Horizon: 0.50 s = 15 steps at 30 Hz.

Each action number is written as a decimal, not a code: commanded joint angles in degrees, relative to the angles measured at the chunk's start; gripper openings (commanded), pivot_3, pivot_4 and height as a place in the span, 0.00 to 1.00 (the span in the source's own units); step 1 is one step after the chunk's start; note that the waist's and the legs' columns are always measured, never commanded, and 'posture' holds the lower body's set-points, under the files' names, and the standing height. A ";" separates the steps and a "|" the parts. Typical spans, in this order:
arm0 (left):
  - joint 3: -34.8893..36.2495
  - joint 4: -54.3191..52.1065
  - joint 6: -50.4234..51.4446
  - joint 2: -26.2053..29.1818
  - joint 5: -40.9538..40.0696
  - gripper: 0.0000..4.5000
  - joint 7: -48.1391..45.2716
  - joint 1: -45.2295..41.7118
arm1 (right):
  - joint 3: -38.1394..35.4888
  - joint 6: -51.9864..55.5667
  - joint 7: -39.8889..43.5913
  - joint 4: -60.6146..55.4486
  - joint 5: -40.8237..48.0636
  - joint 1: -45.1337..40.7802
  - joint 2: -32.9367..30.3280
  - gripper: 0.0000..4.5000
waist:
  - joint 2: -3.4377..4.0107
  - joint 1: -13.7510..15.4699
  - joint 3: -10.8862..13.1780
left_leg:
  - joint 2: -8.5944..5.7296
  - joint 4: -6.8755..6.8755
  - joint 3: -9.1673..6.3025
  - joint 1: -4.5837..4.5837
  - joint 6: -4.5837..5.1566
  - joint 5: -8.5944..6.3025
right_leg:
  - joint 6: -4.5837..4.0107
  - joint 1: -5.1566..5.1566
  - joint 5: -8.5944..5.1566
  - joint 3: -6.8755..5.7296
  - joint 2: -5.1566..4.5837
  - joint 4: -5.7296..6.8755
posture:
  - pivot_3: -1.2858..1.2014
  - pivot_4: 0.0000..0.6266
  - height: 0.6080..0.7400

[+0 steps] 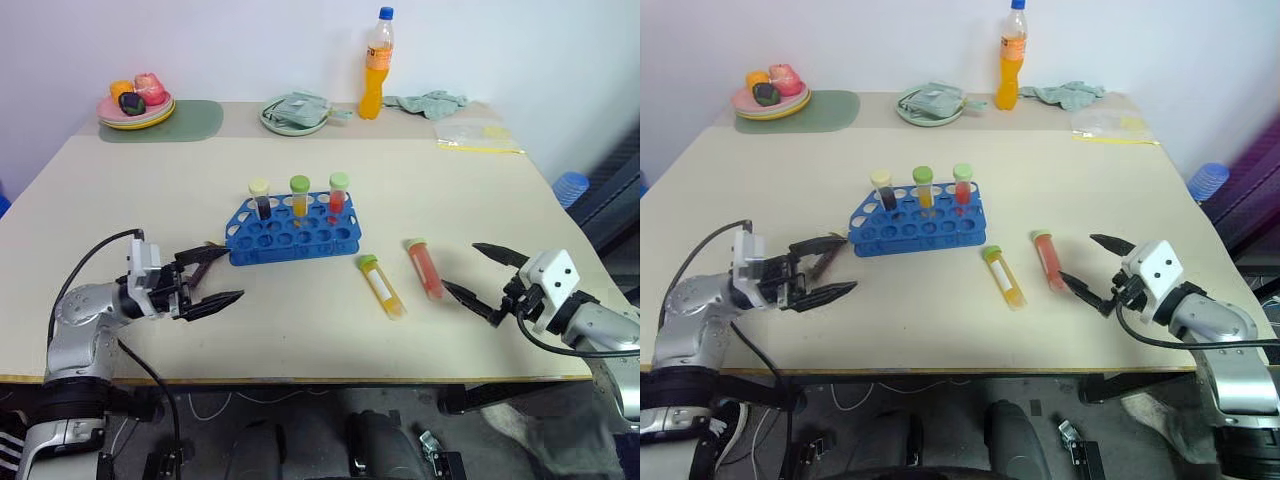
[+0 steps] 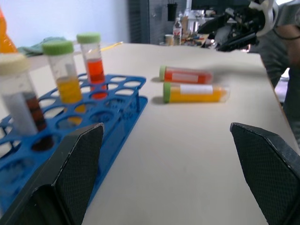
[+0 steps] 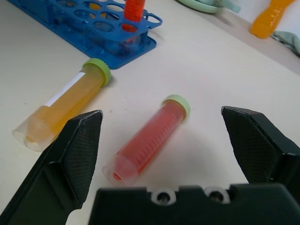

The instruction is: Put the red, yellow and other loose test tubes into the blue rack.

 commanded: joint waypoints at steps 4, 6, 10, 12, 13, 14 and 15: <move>-1.58 -2.66 2.87 0.21 -0.49 0.99 1.98 -4.13 | -2.32 0.88 -1.11 -3.82 0.99 -0.35 -0.41 1.00 | -0.01 -0.14 0.00 | 0.00 0.00 0.00 0.01 0.00 0.00 | 0.00 0.00 0.00 0.00 0.02 0.00 | 0.52 0.24 1.00; -1.22 -3.05 3.72 0.72 -0.84 0.99 2.43 -4.85 | -1.28 0.94 -2.02 -4.04 0.29 -1.21 0.19 1.00 | 0.00 -0.16 0.00 | 0.00 0.00 0.00 0.01 0.00 0.00 | 0.00 0.00 0.00 0.00 0.03 0.00 | 0.52 0.24 1.00; -0.73 -7.94 7.66 1.72 -2.13 0.99 5.14 -5.54 | -0.32 -1.80 -7.99 0.30 -2.75 -8.47 3.18 1.00 | 0.01 -0.46 0.02 | 0.01 0.00 -0.01 0.05 0.00 0.00 | 0.00 0.00 0.00 0.06 0.08 0.01 | 0.52 0.24 1.00; -0.84 -8.80 8.55 1.81 -2.01 0.99 6.17 -5.97 | 0.33 -1.18 -9.91 1.51 -2.89 -11.56 4.91 1.00 | 0.02 -0.31 0.02 | 0.01 0.00 -0.01 0.05 0.00 0.00 | 0.00 0.00 0.00 0.06 0.08 0.01 | 0.52 0.24 1.00; -0.76 -9.02 8.78 1.84 -2.00 0.99 6.54 -5.98 | 1.11 -0.69 -10.50 1.23 -3.14 -12.28 5.65 1.00 | 0.01 -0.23 0.01 | 0.00 0.00 -0.01 0.05 0.00 0.00 | 0.00 0.00 0.00 0.06 0.07 0.01 | 0.52 0.24 1.00; -0.64 -9.51 9.23 1.68 -2.16 0.99 7.28 -5.94 | 1.84 0.45 -11.52 0.75 -3.67 -12.76 6.22 1.00 | 0.02 -0.13 0.01 | 0.01 -0.01 -0.01 0.05 0.00 0.00 | 0.00 0.00 0.00 0.06 0.08 0.01 | 0.52 0.24 1.00; -0.79 -10.64 9.89 1.32 -2.34 0.99 8.34 -5.89 | 2.52 2.24 -12.72 0.20 -4.41 -13.24 6.41 1.00 | 0.02 -0.03 0.01 | 0.01 -0.04 -0.02 0.05 0.00 0.00 | 0.00 0.00 0.00 0.06 0.08 0.01 | 0.52 0.24 1.00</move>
